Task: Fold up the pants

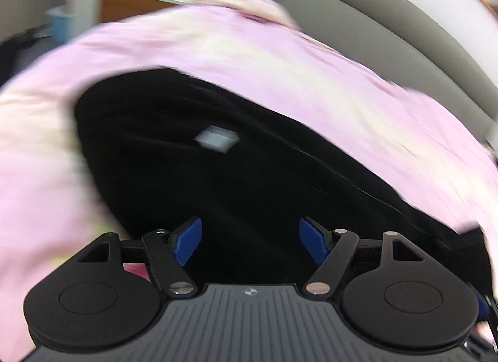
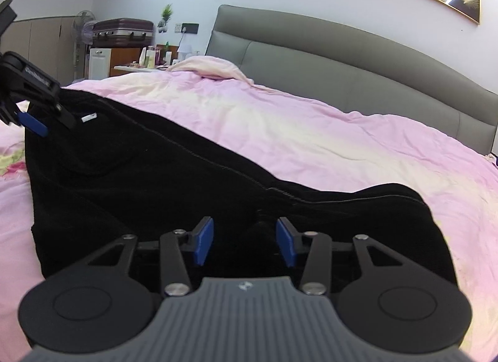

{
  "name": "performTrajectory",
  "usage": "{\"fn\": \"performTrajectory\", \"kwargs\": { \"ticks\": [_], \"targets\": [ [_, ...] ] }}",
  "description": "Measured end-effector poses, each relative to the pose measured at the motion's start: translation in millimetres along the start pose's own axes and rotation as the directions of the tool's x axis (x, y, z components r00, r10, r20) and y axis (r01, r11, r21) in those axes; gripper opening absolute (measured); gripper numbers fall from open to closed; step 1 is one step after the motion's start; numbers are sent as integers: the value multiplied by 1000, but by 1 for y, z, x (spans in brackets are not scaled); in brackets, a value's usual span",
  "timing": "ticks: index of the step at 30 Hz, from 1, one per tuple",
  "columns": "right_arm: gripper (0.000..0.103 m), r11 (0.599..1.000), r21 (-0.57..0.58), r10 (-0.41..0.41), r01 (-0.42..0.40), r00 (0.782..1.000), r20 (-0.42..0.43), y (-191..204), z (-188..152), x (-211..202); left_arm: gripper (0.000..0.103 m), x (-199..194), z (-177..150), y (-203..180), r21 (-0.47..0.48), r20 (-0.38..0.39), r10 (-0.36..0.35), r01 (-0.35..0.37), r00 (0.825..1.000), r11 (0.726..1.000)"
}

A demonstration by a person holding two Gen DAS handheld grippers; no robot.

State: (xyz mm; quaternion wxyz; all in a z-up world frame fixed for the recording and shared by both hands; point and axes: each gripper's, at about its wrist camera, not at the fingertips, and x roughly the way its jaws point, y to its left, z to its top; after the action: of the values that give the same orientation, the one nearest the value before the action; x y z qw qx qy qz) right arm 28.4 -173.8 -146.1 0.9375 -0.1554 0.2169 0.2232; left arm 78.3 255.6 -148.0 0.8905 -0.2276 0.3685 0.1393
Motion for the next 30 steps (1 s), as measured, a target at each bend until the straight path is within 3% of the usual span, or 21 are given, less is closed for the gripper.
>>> {"fn": "performTrajectory", "kwargs": {
  "ticks": [3, 6, 8, 10, 13, 15, 20, 22, 24, 26, 27, 30],
  "targets": [
    [42, 998, 9, 66, -66, 997, 38, 25, 10, -3, 89, -4, 15, 45, -112, 11, 67, -65, 998, 992],
    [42, 992, 10, 122, -122, 992, 9, 64, 30, 12, 89, 3, 33, 72, -202, -2, 90, -88, 996, 975],
    [34, 982, 64, 180, -178, 984, -19, 84, 44, 29, 90, 12, 37, 84, -244, -17, 96, -97, 995, 965],
    [16, 973, 115, 209, -201, 976, -62, 104, 58, 50, 93, 24, 37, 93, -318, -13, 57, -58, 998, 946],
    [15, 961, 180, 230, -209, 968, -105, 129, 74, 75, 95, 41, 32, 102, -450, -2, 7, -7, 1000, 893],
    [15, 966, 169, 219, -198, 969, -117, 146, 82, 84, 95, 45, 27, 104, -489, -4, -20, 15, 1000, 872],
    [16, 961, 156, 250, -231, 961, -116, 170, 93, 99, 98, 45, 15, 112, -513, 71, -91, 114, 993, 850],
    [16, 958, 152, 263, -244, 956, -126, 175, 90, 104, 101, 55, 18, 116, -508, 54, -102, 115, 993, 854],
    [17, 959, 150, 260, -238, 955, -145, 179, 86, 110, 103, 68, 19, 120, -527, 62, -125, 139, 990, 839],
    [18, 961, 152, 254, -231, 955, -155, 180, 84, 112, 93, 71, 22, 121, -544, 88, -123, 151, 988, 825],
    [19, 964, 147, 245, -223, 957, -156, 181, 84, 114, 73, 71, 24, 121, -551, 92, -118, 150, 989, 821],
    [19, 973, 127, 210, -190, 963, -167, 182, 85, 119, 58, 70, 27, 117, -551, 97, -126, 159, 987, 819]
  ]
}}
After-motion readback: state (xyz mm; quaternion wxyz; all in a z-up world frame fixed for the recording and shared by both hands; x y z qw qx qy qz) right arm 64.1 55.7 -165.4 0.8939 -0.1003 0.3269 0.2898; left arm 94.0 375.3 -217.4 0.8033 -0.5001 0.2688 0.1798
